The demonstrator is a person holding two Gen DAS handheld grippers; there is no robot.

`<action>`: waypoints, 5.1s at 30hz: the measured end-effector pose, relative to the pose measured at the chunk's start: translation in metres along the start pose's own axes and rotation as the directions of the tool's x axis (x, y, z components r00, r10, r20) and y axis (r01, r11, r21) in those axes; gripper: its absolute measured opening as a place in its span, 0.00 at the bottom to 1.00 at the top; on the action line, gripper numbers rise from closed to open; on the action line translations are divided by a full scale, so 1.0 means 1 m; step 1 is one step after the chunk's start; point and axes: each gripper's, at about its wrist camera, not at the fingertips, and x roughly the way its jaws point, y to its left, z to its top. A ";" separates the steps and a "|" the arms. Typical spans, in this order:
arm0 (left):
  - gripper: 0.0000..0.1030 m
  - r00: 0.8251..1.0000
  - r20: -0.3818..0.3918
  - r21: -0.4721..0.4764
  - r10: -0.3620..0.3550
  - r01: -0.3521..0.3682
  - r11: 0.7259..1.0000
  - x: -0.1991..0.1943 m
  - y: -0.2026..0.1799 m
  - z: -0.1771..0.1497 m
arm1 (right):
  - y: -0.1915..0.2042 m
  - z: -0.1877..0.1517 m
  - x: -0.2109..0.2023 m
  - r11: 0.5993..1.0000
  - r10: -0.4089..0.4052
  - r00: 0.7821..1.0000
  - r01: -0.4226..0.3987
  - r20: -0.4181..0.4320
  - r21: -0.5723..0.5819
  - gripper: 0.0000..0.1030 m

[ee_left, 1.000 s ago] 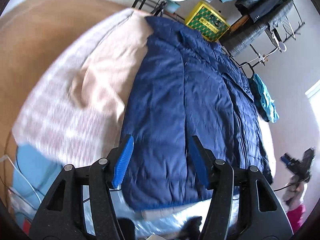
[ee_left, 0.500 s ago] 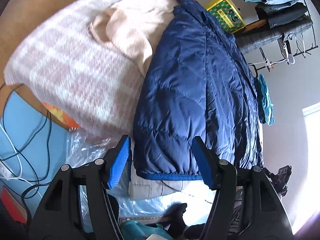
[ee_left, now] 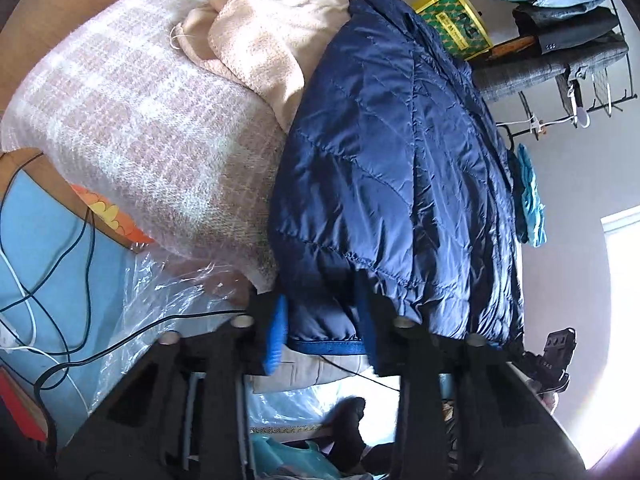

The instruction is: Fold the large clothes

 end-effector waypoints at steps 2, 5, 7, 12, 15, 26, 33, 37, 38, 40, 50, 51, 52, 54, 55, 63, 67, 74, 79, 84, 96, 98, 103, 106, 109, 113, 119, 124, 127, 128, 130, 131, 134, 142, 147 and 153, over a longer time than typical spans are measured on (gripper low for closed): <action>0.12 1.000 0.011 0.002 -0.001 0.001 1.000 -0.004 -0.001 0.000 | 0.003 0.000 -0.001 1.000 0.019 1.000 -0.019 0.002 -0.013 0.14; 0.07 0.999 0.034 0.000 -0.032 0.032 0.999 -0.013 -0.004 0.001 | 0.005 0.002 -0.011 0.999 0.051 0.998 -0.051 0.032 -0.012 0.08; 0.06 0.996 0.061 0.004 -0.062 0.062 0.998 -0.025 -0.011 0.005 | 0.008 0.005 -0.019 0.997 0.077 0.995 -0.076 0.062 -0.003 0.07; 0.05 0.983 0.130 0.043 -0.133 0.128 0.991 -0.054 -0.038 0.021 | 0.028 0.018 -0.050 0.993 0.117 0.983 -0.115 0.144 -0.025 0.05; 0.05 0.974 0.168 0.087 -0.149 0.136 0.987 -0.068 -0.063 0.035 | 0.050 0.029 -0.071 0.992 0.127 0.970 -0.118 0.209 -0.054 0.05; 0.04 0.933 0.316 0.199 -0.175 0.116 0.973 -0.109 -0.160 0.096 | 0.110 0.107 -0.127 0.983 0.169 0.921 -0.133 0.351 -0.124 0.04; 0.04 0.917 0.380 0.180 -0.121 0.055 0.982 -0.110 -0.197 0.152 | 0.114 0.158 -0.136 0.982 0.180 0.892 -0.138 0.415 -0.130 0.04; 0.04 0.905 0.406 0.167 -0.124 0.060 0.984 -0.101 -0.208 0.186 | 0.111 0.195 -0.133 0.988 0.150 0.878 -0.113 0.454 -0.107 0.04; 0.04 0.903 0.410 0.165 -0.126 0.062 0.984 -0.097 -0.210 0.195 | 0.112 0.196 -0.134 0.989 0.138 0.877 -0.100 0.461 -0.106 0.04; 0.04 0.902 0.412 0.163 -0.127 0.064 0.984 -0.087 -0.216 0.214 | 0.113 0.214 -0.133 0.993 0.109 0.873 -0.070 0.475 -0.099 0.04; 0.04 0.893 0.444 0.201 -0.078 -0.015 0.980 -0.023 -0.256 0.322 | 0.128 0.326 -0.112 0.995 -0.021 0.841 0.069 0.541 -0.069 0.04; 0.03 0.890 0.450 0.201 -0.072 -0.022 0.979 -0.014 -0.260 0.337 | 0.129 0.339 -0.107 0.994 -0.036 0.836 0.085 0.548 -0.065 0.04; 0.04 0.888 0.456 0.198 -0.066 -0.029 0.980 -0.006 -0.264 0.349 | 0.130 0.348 -0.104 0.994 -0.046 0.832 0.095 0.553 -0.061 0.04; 0.03 0.882 0.470 0.191 -0.045 -0.052 0.980 0.015 -0.271 0.373 | 0.128 0.376 -0.091 0.992 -0.067 0.824 0.115 0.563 -0.050 0.04; 0.03 0.879 0.476 0.190 -0.035 -0.064 0.980 0.025 -0.273 0.382 | 0.126 0.393 -0.083 0.991 -0.082 0.819 0.127 0.567 -0.040 0.04; 0.03 0.883 0.462 0.180 0.082 -0.184 0.966 0.136 -0.267 0.444 | 0.093 0.491 0.001 0.977 -0.189 0.827 0.212 0.530 0.017 0.04; 0.03 0.898 0.423 0.147 0.119 -0.197 0.969 0.182 -0.244 0.462 | 0.075 0.515 0.044 0.968 -0.231 0.839 0.250 0.493 0.028 0.04; 0.04 0.917 0.367 0.167 0.155 -0.229 0.959 0.236 -0.225 0.479 | 0.044 0.535 0.097 0.956 -0.280 0.853 0.288 0.441 0.050 0.04; 0.09 0.919 0.358 0.182 0.163 -0.240 0.954 0.252 -0.224 0.484 | 0.031 0.547 0.117 0.951 -0.299 0.860 0.301 0.414 0.062 0.04; 0.39 0.924 0.343 0.204 0.166 -0.246 0.948 0.254 -0.230 0.489 | 0.025 0.550 0.121 0.965 -0.253 0.878 0.259 0.407 0.042 0.13; 0.62 0.900 0.423 0.365 0.107 -0.277 0.889 0.223 -0.267 0.465 | 0.048 0.527 0.069 0.955 -0.173 0.822 0.275 0.543 -0.112 0.40; 0.62 0.909 0.397 0.436 0.126 -0.308 0.846 0.246 -0.281 0.457 | 0.066 0.526 0.085 0.930 -0.182 0.825 0.321 0.535 -0.178 0.40; 0.62 0.866 0.407 0.415 0.289 -0.457 0.787 0.297 -0.274 0.467 | 0.086 0.543 0.140 0.830 -0.317 0.811 0.488 0.492 -0.269 0.41; 0.62 0.890 0.345 0.346 0.297 -0.415 0.841 0.312 -0.251 0.481 | 0.068 0.558 0.163 0.828 -0.389 0.820 0.511 0.420 -0.231 0.48; 0.62 0.892 0.335 0.335 0.303 -0.413 0.847 0.315 -0.250 0.483 | 0.048 0.566 0.170 0.863 -0.393 0.839 0.478 0.375 -0.165 0.60; 0.62 0.880 0.379 0.381 0.287 -0.431 0.818 0.298 -0.273 0.469 | 0.056 0.557 0.155 0.859 -0.391 0.828 0.485 0.401 -0.165 0.59; 0.62 0.935 0.338 0.504 0.105 -0.274 0.819 0.268 -0.333 0.407 | 0.074 0.498 0.085 0.933 -0.193 0.857 0.311 0.478 -0.181 0.58; 0.62 0.945 0.295 0.621 0.141 -0.302 0.724 0.305 -0.369 0.365 | 0.085 0.436 0.041 0.944 -0.091 0.859 0.236 0.504 -0.230 0.58; 0.62 0.942 0.255 0.634 0.220 -0.334 0.698 0.341 -0.367 0.362 | 0.083 0.417 0.034 0.947 -0.079 0.863 0.221 0.500 -0.232 0.58; 0.62 0.937 0.252 0.632 0.242 -0.349 0.692 0.351 -0.364 0.361 | 0.081 0.415 0.033 0.950 -0.072 0.865 0.212 0.497 -0.231 0.58; 0.63 0.933 0.247 0.630 0.261 -0.359 0.688 0.366 -0.356 0.360 | 0.075 0.411 0.029 0.954 -0.063 0.867 0.198 0.494 -0.225 0.58; 0.63 0.935 0.251 0.629 0.251 -0.354 0.692 0.366 -0.355 0.362 | 0.073 0.409 0.027 0.955 -0.063 0.867 0.196 0.495 -0.222 0.58; 0.63 0.946 0.219 0.600 0.238 -0.323 0.732 0.354 -0.353 0.369 | 0.066 0.406 0.020 0.963 -0.063 0.867 0.182 0.494 -0.197 0.58; 0.62 0.953 0.262 0.590 0.155 -0.285 0.756 0.262 -0.342 0.293 | 0.073 0.347 -0.056 0.975 -0.009 0.846 0.126 0.534 -0.184 0.58; 0.62 0.950 0.229 0.582 0.212 -0.308 0.753 0.285 -0.328 0.240 | 0.093 0.289 -0.121 0.973 0.014 0.820 0.120 0.572 -0.196 0.60; 0.62 0.935 0.266 0.517 0.234 -0.343 0.784 0.275 -0.328 0.230 | 0.112 0.222 -0.175 0.967 -0.021 0.809 0.165 0.587 -0.194 0.61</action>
